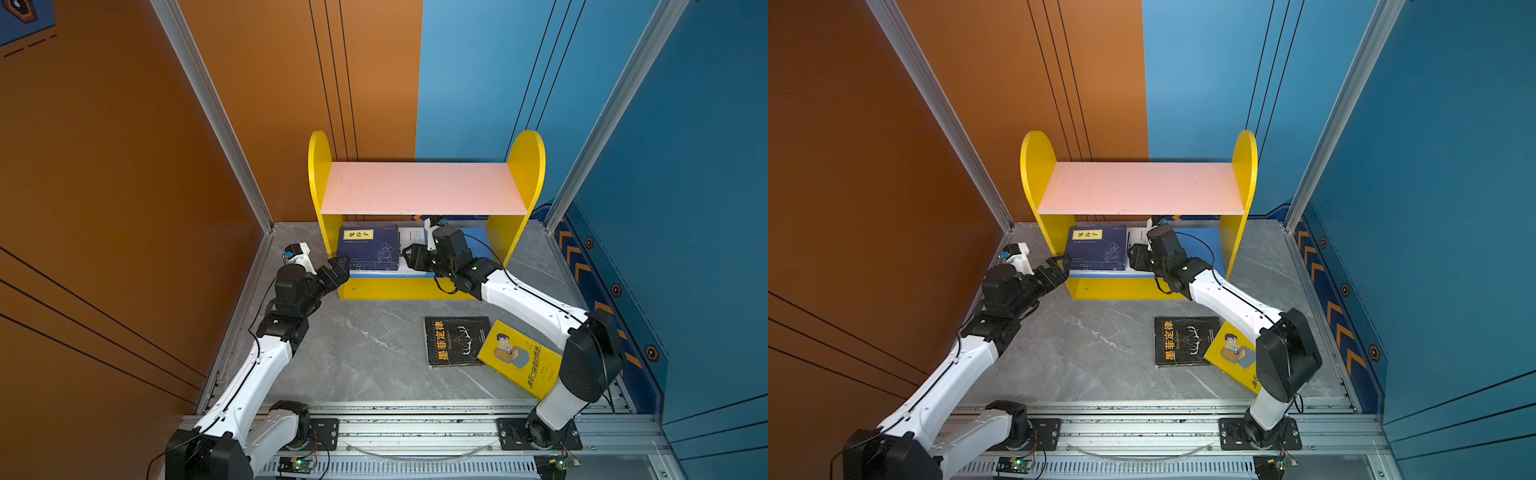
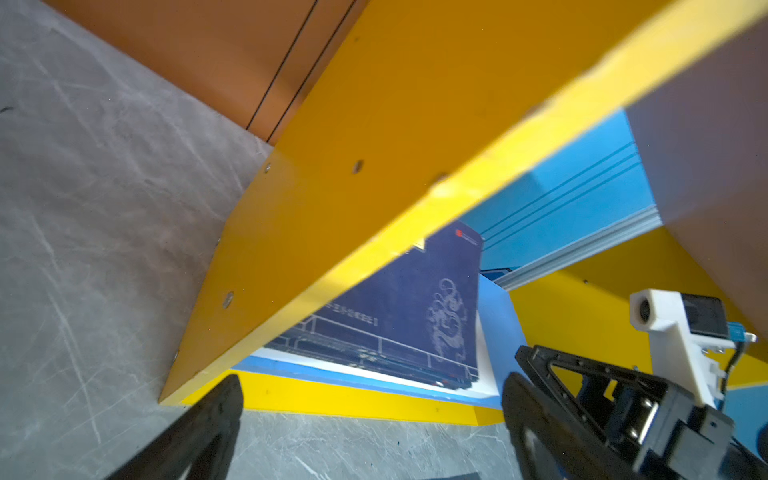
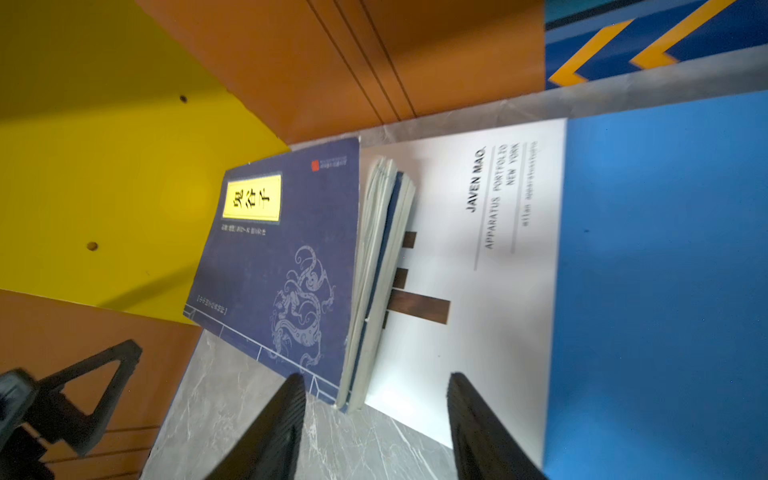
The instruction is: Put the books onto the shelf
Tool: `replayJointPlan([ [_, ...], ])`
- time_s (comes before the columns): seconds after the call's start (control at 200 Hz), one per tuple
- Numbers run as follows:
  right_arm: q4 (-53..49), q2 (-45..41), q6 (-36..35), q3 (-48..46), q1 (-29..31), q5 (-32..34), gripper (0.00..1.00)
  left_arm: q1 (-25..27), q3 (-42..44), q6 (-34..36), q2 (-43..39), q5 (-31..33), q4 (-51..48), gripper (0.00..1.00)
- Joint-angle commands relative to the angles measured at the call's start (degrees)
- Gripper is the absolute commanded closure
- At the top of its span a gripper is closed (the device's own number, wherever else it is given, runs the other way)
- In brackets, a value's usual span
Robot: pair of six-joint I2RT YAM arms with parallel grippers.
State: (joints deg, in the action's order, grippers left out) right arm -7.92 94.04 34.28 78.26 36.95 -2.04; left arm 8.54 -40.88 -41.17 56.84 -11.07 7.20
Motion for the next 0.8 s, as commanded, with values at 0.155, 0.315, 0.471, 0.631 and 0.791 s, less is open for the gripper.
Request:
replayJointPlan([
  [0.155,1.24,-9.71,1.81,-12.91,0.52,7.67,0.37,4.84,2.66,3.42,-5.98,-2.99,-7.16,0.02],
  [0.315,-2.18,-14.63,3.08,-19.17,2.19,13.14,0.31,12.68,5.87,3.22,-8.80,0.49,-8.61,0.02],
  [0.471,-7.62,-20.01,7.22,-25.60,2.35,18.03,0.25,21.39,8.83,3.46,-7.72,5.73,-8.46,0.02],
  [0.631,-13.25,-26.89,14.44,-32.84,-0.40,20.18,0.18,29.57,8.93,4.91,-1.83,9.27,-5.73,0.02],
  [0.791,-13.84,-32.26,17.39,-39.35,-4.67,17.55,0.14,34.49,6.95,5.10,8.07,8.93,-1.88,0.05],
])
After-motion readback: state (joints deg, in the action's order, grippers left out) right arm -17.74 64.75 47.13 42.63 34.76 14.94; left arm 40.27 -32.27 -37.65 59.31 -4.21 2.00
